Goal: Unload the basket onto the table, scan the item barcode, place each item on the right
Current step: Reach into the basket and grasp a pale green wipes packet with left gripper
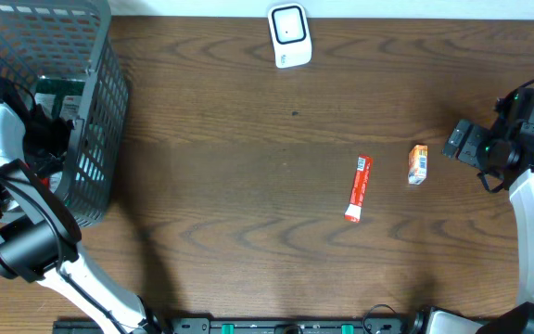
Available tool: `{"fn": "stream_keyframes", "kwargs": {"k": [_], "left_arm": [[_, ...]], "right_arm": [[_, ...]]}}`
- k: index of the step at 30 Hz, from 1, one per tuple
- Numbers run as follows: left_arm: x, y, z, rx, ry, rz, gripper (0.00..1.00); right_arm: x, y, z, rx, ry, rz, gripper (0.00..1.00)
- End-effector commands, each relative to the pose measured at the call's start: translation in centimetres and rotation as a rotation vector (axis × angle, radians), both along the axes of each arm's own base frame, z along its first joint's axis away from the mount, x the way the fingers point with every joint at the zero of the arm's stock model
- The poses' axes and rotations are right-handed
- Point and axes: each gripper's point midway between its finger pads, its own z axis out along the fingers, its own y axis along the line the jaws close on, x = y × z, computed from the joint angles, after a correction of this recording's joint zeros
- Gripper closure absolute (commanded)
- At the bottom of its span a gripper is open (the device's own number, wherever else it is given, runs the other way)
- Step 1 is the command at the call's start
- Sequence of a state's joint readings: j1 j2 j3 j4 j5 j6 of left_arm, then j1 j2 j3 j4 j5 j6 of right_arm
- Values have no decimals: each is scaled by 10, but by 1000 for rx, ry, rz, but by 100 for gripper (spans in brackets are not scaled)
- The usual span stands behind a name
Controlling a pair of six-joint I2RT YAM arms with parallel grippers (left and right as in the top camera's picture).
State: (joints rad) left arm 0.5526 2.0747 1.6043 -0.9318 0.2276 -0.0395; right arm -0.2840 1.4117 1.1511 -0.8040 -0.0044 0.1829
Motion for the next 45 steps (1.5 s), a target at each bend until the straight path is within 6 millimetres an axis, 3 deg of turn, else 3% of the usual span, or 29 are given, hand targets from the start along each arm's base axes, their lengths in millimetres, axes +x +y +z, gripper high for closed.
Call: {"fn": "stream_keyframes", "kwargs": {"k": [1, 6, 10, 16, 19, 26, 37, 38, 42, 45], "left_arm": [[-1, -7, -10, -35, 10, -32, 25], [-8, -11, -17, -49, 32, -31, 26], [-10, -13, -19, -54, 39, -32, 36], [-10, -20, -19, -60, 49, -46, 38], [-9, -22, -19, -61, 51, -52, 49], [-7, -25, -19, -59, 49, -62, 41], [-9, -26, -37, -52, 37, -53, 42], [-9, -26, -37, -52, 37, -53, 45], [-9, -26, -36, -51, 35, -53, 88], [-10, -25, -35, -53, 38, -46, 93]], "right_arm": [[1, -2, 4, 2, -11, -18, 1], [1, -2, 4, 2, -11, -18, 1], [1, -2, 4, 2, -11, -18, 1], [1, -2, 4, 2, -11, -18, 1], [1, -2, 4, 2, -11, -18, 1], [1, -2, 4, 2, -11, -18, 1], [1, -2, 4, 2, -11, -18, 1], [1, -2, 4, 2, -11, -18, 1], [1, -2, 4, 2, -11, -18, 1], [1, -2, 4, 2, -11, -18, 1]]}}
